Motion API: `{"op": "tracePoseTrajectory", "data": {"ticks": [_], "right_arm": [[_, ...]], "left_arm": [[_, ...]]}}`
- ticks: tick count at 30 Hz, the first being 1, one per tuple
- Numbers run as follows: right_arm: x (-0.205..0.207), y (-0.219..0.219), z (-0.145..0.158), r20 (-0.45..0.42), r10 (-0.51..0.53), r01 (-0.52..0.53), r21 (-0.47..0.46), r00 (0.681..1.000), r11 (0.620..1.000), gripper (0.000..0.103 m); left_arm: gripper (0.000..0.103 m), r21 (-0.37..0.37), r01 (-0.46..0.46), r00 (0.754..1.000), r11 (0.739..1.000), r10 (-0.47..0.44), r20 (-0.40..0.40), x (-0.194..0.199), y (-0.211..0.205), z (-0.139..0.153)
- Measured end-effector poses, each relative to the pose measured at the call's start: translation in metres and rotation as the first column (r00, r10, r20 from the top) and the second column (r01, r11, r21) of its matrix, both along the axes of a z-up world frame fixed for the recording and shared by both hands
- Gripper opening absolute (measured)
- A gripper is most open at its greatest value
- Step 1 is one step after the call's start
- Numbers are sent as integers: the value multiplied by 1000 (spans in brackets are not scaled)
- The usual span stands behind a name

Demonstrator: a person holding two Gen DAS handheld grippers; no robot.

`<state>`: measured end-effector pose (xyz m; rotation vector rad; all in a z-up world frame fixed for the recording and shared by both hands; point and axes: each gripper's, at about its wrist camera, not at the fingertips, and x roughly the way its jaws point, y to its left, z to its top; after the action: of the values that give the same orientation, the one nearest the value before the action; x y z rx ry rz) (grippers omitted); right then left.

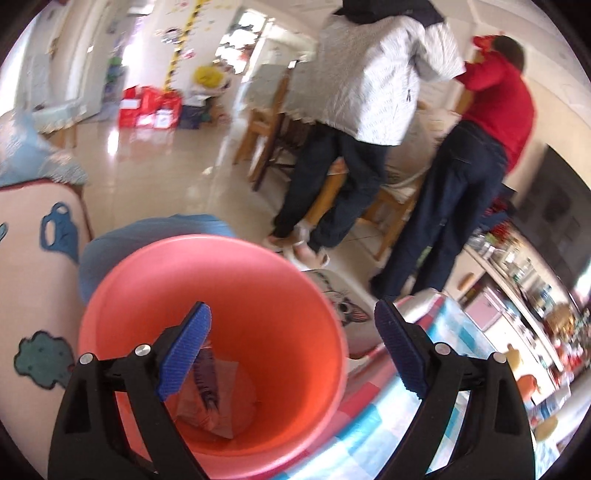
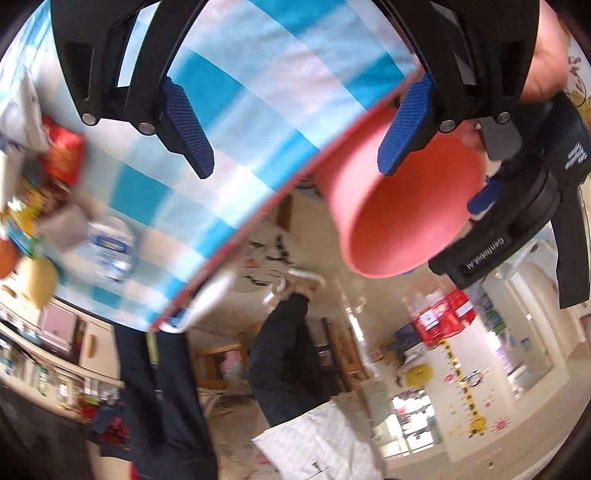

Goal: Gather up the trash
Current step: 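Return both open grippers from the bucket to the table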

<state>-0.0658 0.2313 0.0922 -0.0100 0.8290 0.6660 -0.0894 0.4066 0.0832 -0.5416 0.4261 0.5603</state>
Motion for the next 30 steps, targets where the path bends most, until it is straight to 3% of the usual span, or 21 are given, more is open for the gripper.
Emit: {"op": "tracePoseTrajectory", "data": {"ticks": [3, 12, 22, 30], "right_arm": [[-7, -25, 1, 6, -36, 36, -12, 999, 999, 90], [-33, -89, 5, 65, -84, 88, -69, 994, 994, 91], [-70, -124, 10, 150, -103, 120, -108, 983, 987, 93], [-80, -145, 9, 156, -124, 138, -80, 980, 987, 93]], "left_arm": [[91, 28, 65, 998, 998, -64, -15, 6, -16, 1], [91, 166, 196, 973, 966, -171, -158, 19, -66, 3], [91, 197, 284, 949, 938, -246, -195, 22, -97, 1], [91, 187, 374, 920, 909, -338, -195, 20, -124, -2]]}}
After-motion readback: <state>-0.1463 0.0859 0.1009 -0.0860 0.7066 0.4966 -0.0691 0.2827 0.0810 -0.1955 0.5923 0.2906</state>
